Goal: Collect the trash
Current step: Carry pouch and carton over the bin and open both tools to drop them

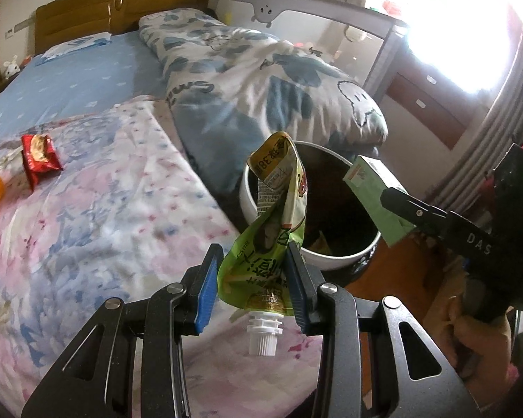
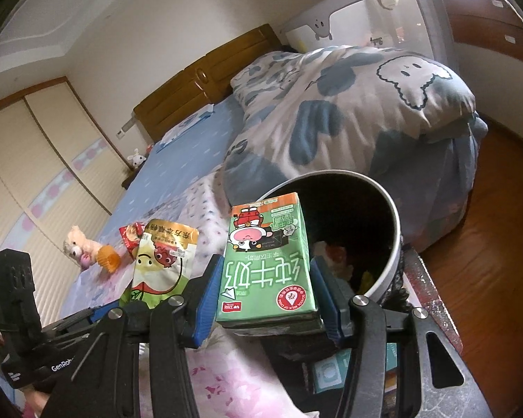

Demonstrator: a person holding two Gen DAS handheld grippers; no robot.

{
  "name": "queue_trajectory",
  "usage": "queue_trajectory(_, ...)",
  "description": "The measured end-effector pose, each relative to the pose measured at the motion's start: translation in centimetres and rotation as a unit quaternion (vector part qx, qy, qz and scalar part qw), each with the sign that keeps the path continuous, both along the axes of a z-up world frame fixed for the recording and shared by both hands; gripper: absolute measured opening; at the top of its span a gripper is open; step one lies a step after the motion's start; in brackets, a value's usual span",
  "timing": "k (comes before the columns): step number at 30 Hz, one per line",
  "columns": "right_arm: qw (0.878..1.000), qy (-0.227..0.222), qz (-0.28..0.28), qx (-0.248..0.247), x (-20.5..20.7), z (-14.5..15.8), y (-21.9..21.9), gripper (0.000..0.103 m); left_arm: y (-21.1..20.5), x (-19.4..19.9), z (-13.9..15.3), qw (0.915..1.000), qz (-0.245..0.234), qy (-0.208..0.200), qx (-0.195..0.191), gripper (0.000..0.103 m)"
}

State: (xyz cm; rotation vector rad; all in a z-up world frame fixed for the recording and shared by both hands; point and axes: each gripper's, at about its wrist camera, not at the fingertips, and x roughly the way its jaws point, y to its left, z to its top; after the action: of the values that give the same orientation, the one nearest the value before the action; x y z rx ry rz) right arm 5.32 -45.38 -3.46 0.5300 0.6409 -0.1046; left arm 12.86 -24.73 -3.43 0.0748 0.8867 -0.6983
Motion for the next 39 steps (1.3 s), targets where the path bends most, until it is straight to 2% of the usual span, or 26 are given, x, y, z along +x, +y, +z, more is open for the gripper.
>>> queue_trajectory(20, 1.000, 0.014, -0.010, 0.000, 1.9, -1.0, -2.7, 0.051, -5.1, 1.8, -0.7, 0.9996, -0.020, 0.006, 0.019, 0.035)
queue_trajectory(39, 0.999, 0.034, -0.013, 0.000, 3.6, -2.3, -4.1, 0.051, -6.9, 3.2, -1.3, 0.9991, -0.027, 0.018, 0.027, 0.036)
